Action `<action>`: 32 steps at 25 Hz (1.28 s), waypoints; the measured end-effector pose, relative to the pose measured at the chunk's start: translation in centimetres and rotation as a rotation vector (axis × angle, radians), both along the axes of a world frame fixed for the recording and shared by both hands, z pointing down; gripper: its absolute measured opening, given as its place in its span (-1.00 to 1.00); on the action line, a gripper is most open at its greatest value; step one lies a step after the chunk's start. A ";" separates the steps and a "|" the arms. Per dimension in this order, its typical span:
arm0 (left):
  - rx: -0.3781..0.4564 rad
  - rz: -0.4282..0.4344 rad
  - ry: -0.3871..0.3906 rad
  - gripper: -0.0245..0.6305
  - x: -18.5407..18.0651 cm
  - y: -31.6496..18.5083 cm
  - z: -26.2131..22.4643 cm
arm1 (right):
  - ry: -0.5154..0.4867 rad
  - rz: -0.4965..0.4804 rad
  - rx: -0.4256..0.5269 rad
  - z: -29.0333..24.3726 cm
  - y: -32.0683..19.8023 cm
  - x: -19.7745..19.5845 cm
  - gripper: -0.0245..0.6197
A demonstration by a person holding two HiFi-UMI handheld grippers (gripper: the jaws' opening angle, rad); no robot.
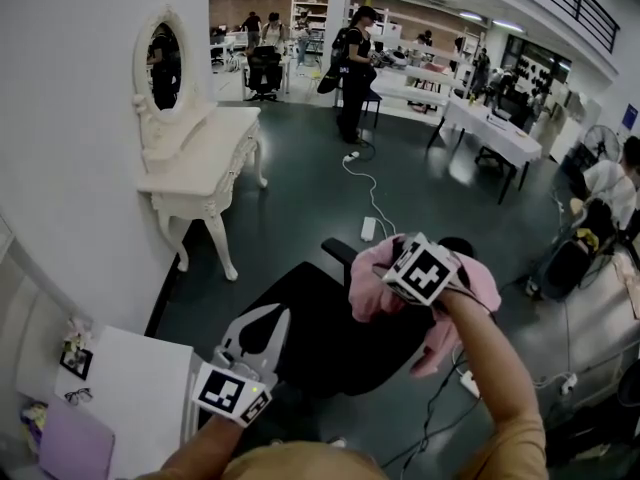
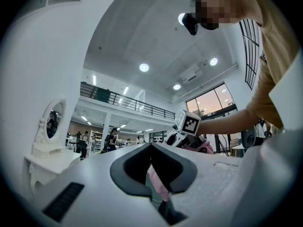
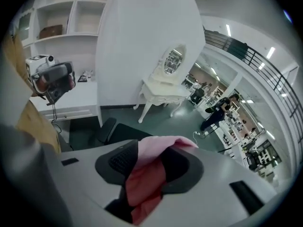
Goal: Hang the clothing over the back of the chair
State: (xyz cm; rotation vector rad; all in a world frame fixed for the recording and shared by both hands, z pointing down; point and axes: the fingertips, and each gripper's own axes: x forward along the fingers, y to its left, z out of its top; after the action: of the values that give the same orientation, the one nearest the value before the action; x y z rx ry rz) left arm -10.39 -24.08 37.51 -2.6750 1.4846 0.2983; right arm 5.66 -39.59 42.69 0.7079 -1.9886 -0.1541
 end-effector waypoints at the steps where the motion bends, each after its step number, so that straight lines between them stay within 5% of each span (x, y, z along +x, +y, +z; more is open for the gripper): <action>1: 0.000 0.004 -0.001 -0.92 0.0 0.1 0.0 | 0.000 -0.004 0.008 -0.1 0.2 -0.1 -0.42; 11: -0.011 0.038 0.008 -0.92 0.3 0.9 0.4 | -0.178 -0.116 0.038 -3.5 3.1 -2.5 -0.07; 20: -0.026 0.067 0.018 -0.92 0.2 2.2 1.0 | -0.106 -0.076 0.059 -3.0 4.6 -2.1 -0.07; 32: -0.041 0.069 0.017 -0.92 -1.1 3.5 1.7 | -0.181 -0.024 0.119 -3.7 6.0 -2.5 -0.31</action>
State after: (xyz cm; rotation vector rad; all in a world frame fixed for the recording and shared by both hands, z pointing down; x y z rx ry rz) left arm -11.53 -20.62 39.23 -2.7664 1.4202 0.2982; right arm 3.15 -33.62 38.99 0.7977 -2.1751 -0.2310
